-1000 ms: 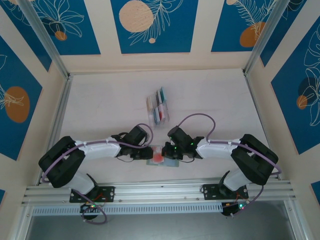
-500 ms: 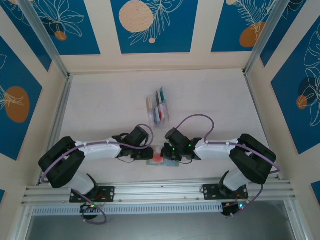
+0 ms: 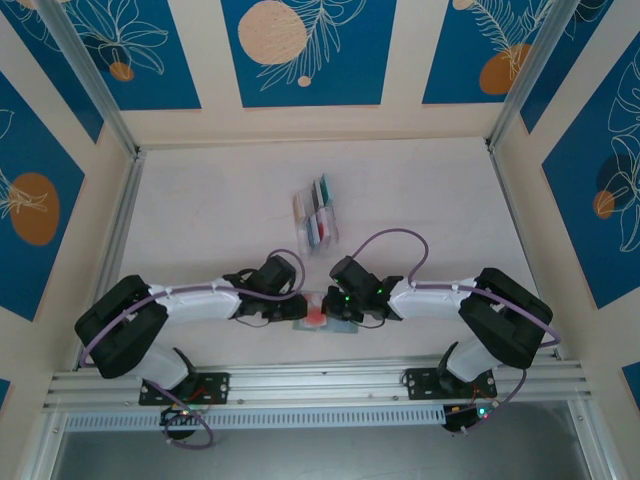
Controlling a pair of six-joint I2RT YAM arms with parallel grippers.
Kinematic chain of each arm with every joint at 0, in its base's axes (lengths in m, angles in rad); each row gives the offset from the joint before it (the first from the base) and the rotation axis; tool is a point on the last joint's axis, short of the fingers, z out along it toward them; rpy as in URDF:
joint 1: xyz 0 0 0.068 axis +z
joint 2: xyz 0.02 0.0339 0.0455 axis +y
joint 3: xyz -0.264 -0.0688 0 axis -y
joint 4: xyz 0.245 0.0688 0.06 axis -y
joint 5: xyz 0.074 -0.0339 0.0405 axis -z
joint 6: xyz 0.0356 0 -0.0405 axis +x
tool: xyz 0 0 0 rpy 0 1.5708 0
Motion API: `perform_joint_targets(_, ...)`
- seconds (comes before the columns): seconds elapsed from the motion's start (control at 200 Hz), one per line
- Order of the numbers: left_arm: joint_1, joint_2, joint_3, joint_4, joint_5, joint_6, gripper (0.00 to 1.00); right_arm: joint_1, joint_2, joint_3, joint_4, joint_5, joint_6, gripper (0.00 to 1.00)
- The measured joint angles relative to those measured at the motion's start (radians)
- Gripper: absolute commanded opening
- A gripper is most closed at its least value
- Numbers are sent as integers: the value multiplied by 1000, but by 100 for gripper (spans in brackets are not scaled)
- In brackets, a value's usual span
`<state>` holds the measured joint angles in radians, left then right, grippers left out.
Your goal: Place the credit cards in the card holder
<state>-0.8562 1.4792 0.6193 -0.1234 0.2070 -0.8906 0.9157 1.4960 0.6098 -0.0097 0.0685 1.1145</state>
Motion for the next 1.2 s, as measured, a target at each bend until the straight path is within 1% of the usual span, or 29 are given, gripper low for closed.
perform_joint_targets(0.15, 0, -8, -10, 15, -1, -21, 31, -6, 0, 6, -7, -13, -10, 0)
perform_joint_targets(0.57, -5, -14, -13, 17, -7, -22, 33, -13, 3, 24, 3, -65, -14, 0)
perform_joint_targets(0.785, -5, -14, -13, 18, -7, -23, 33, -8, 64, 46, 21, -80, -14, 0)
perform_joint_targets(0.89, -5, -14, -13, 18, -9, -27, 33, -8, 74, 58, 16, -88, -16, 5)
perform_joint_targets(0.93, -5, -14, -13, 17, -10, -28, 33, -8, 74, 60, 10, -87, -19, 12)
perform_joint_targets(0.995, -6, -14, -13, 17, -10, -28, 33, -8, 73, 72, -8, -87, -35, 17)
perform_joint_targets(1.2, -14, -18, -13, 18, -10, -25, 33, -6, 67, 150, -163, -99, -99, 34)
